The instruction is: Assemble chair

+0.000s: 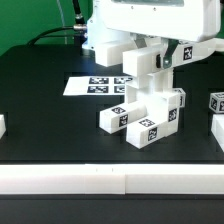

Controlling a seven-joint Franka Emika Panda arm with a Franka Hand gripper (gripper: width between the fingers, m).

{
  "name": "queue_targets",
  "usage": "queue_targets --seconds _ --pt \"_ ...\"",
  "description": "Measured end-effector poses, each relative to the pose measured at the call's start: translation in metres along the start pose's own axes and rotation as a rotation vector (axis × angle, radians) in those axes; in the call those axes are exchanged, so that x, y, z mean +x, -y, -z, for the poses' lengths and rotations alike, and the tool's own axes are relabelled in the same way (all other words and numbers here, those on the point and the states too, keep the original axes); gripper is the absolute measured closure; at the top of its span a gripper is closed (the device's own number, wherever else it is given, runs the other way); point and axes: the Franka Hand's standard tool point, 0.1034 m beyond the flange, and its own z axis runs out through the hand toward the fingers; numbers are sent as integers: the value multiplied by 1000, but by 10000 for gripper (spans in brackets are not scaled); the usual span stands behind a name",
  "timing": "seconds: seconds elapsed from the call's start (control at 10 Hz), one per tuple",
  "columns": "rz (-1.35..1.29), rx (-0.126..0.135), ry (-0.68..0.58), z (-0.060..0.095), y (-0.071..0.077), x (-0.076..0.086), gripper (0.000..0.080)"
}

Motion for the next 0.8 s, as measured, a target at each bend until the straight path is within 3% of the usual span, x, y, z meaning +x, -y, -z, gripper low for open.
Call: queue_targets --seconds 0.8 --pt "14 21 -27 -5 3 0 511"
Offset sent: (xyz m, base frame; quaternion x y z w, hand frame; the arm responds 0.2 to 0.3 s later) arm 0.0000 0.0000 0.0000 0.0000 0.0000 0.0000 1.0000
